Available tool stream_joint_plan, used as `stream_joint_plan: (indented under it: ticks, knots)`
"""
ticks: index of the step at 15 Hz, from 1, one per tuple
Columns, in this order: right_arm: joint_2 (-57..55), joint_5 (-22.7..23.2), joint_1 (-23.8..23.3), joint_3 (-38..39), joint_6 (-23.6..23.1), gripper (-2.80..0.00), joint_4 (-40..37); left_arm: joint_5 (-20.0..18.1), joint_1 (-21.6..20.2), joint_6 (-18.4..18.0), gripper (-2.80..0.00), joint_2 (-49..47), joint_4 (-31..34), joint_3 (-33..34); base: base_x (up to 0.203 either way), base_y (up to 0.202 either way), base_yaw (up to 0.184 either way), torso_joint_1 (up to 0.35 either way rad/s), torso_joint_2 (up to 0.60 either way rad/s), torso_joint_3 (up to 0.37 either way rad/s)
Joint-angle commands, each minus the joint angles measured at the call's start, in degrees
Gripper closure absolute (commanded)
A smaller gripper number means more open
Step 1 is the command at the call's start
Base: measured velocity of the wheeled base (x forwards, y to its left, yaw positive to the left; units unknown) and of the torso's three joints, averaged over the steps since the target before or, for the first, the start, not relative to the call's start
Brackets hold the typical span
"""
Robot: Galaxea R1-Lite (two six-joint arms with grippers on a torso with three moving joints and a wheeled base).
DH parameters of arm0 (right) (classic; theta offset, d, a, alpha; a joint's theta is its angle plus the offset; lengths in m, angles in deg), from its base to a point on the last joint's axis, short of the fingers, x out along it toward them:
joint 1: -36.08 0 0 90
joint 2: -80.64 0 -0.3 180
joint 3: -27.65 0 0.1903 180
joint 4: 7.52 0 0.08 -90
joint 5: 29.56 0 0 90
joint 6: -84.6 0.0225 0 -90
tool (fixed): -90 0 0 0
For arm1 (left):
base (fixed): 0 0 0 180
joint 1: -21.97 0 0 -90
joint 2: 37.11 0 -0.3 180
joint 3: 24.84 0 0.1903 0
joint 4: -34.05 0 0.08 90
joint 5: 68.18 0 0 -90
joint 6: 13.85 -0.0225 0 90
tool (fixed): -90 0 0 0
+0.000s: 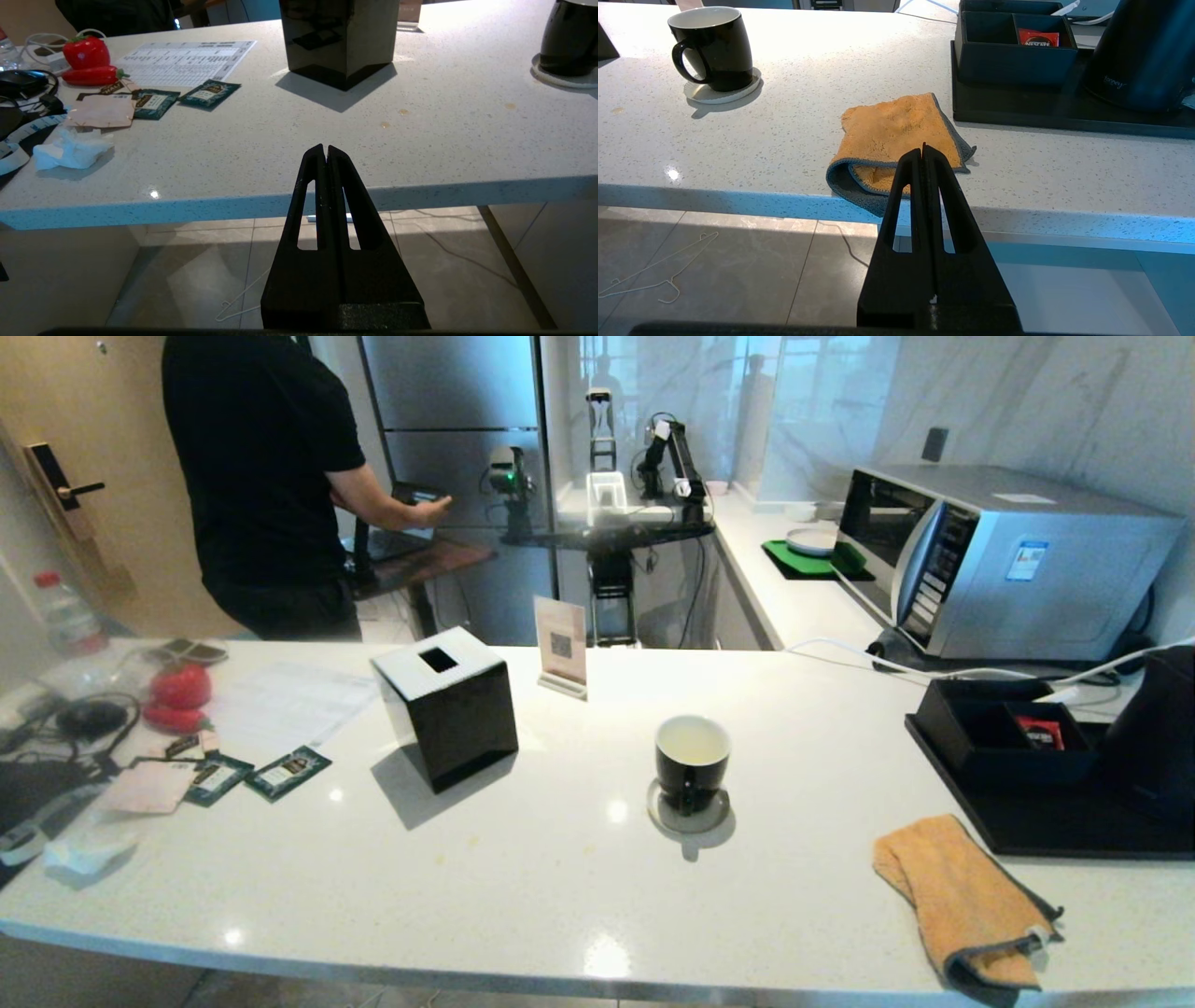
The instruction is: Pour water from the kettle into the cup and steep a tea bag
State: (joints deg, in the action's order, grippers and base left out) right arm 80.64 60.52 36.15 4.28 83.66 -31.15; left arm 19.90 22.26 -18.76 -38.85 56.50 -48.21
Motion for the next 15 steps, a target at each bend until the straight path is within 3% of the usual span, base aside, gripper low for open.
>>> stream_joint_plan:
  ticks: [1,15]
  knots:
    - [-0.1,0.0,0.0,0.0,0.0,0.00,0.0,0.0,-0.1,0.2,0.00,1.7,0.1,0.0,0.000,0.000,0.000,0.000,0.00,0.000]
    - [-0.1,0.0,0.0,0.0,0.1,0.00,-0.1,0.1,-0.1,0.8,0.00,1.7,0.1,0.0,0.000,0.000,0.000,0.000,0.00,0.000]
